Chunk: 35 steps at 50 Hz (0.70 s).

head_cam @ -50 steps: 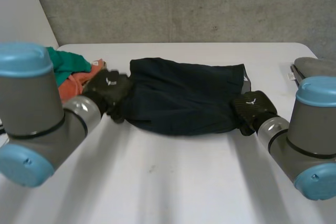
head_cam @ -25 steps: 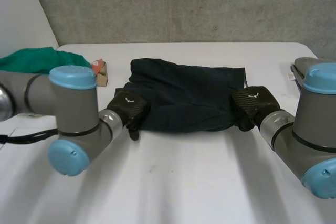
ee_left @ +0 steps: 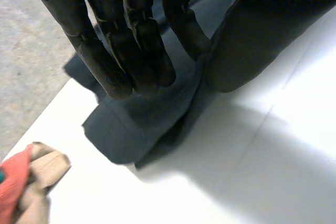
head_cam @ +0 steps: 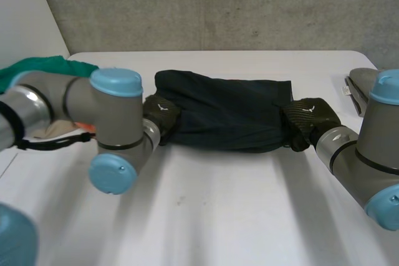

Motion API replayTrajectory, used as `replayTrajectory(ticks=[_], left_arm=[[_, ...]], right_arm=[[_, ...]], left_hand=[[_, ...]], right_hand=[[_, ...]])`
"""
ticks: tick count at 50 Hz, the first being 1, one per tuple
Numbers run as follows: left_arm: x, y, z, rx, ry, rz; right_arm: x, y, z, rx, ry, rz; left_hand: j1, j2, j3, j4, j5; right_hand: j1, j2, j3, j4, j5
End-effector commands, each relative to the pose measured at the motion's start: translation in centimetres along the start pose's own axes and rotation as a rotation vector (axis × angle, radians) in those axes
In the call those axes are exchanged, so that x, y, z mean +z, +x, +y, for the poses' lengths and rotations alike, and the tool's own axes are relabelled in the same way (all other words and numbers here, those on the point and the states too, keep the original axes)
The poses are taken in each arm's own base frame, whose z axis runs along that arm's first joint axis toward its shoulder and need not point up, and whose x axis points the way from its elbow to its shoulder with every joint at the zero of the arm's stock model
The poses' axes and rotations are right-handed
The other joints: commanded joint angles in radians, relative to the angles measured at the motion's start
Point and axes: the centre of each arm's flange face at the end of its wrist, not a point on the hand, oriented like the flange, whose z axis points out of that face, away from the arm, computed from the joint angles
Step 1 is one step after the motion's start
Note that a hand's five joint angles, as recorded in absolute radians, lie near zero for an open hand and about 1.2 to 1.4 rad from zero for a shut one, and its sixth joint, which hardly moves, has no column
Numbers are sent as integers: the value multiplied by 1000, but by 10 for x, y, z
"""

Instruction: Fold the laundry.

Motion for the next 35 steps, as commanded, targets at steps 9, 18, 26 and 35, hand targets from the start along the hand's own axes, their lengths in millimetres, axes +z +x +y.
replayTrajectory(ticks=[9,18,26,35], left_arm=[[-157,-10,3,220,-235,199],[-118,-2,5,222,-236,200],[-79,-14,-12,179,-215,107],[-113,-1,-12,14,-180,161]], right_arm=[[-66,-9,19,-584,-436,-405],[-30,-6,6,-446,-306,-254],[-9,-8,9,-353,-309,-161],[14,11,12,-216,-249,-23]], left_hand=[[250,203,213,205,242],[250,203,213,205,242],[250,203,213,205,242],[-607,-654,-644,-652,-614]], right_hand=[[284,222,208,203,203],[284,222,208,203,203],[284,222,208,203,203],[284,222,208,203,203]])
